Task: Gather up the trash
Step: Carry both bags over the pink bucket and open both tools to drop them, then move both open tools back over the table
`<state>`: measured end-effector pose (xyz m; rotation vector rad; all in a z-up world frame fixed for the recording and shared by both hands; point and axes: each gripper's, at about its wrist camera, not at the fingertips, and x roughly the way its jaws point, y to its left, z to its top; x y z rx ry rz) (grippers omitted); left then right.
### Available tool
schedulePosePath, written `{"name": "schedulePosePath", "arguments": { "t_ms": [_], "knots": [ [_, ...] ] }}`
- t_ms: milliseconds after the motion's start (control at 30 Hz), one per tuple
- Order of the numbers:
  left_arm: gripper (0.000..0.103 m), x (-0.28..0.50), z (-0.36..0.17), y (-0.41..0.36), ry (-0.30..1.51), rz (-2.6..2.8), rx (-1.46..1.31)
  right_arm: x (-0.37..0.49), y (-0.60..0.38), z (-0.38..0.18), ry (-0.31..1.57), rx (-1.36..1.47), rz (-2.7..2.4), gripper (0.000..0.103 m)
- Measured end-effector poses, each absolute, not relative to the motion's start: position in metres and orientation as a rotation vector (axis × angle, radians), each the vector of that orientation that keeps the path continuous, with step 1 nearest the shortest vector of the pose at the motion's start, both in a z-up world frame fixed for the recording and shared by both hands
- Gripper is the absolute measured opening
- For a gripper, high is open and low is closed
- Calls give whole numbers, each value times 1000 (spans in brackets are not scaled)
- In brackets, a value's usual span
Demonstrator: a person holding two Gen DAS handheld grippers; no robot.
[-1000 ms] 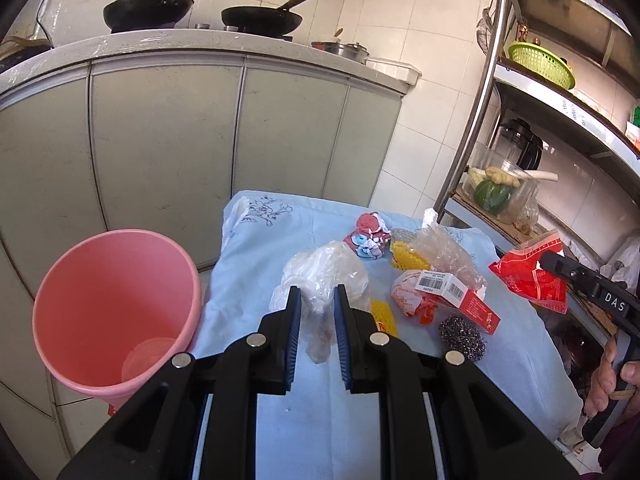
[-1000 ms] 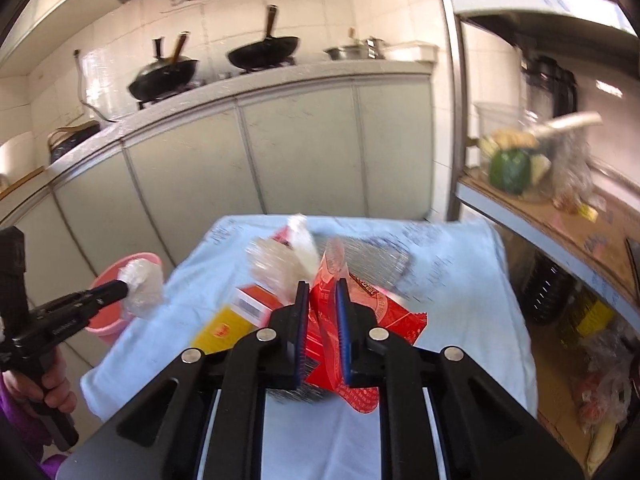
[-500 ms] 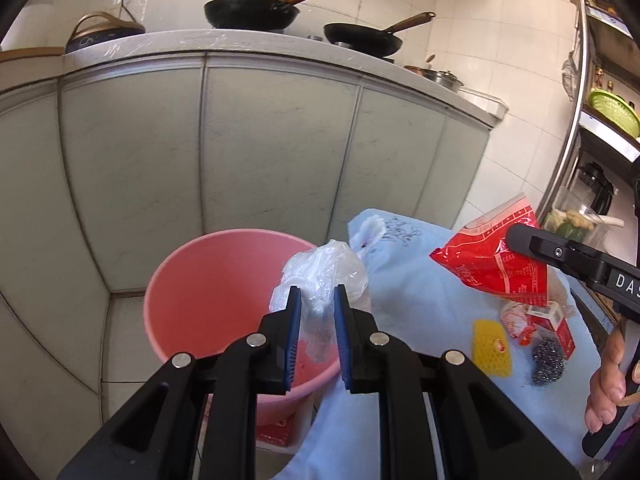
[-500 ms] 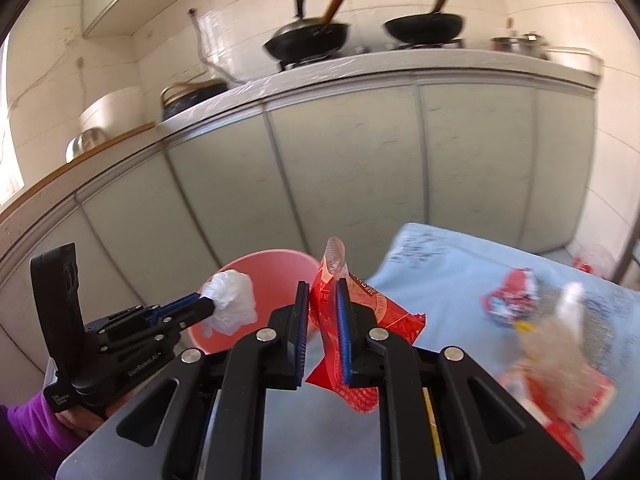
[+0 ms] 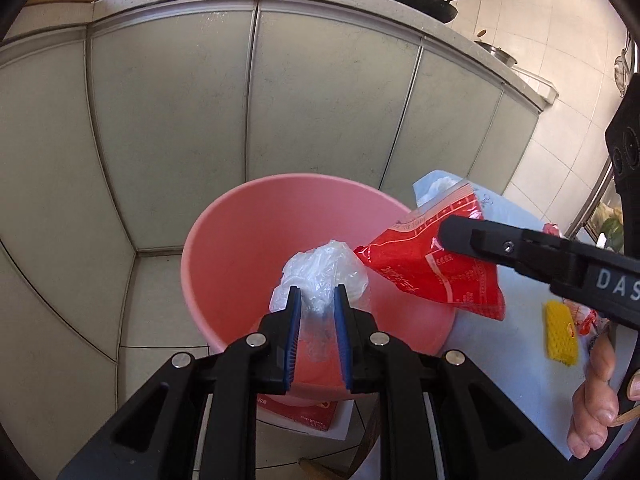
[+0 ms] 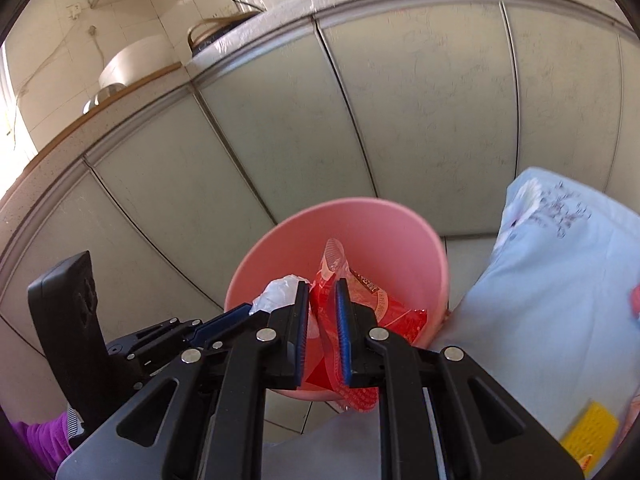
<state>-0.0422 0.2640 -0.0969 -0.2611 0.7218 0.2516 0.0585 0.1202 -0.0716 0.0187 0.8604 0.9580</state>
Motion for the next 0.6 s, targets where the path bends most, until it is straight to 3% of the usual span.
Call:
{"name": "schedulePosePath", "arguments": {
  "t_ms": [200,267,367,600],
  "knots": [
    [20,-42,-105,268,735,275,-261,60,127,-89,907,-28,936,14],
    [29,-43,-104,269,738,284,-264,61,129,-91,917,-40,930,15],
    [43,-46,-103,271,739,294,-271,60,128,-93,921,-32,928,39],
    [48,-55,-95,275,721,296,-292,57,119,-87,904,-21,919,41]
  ]
}}
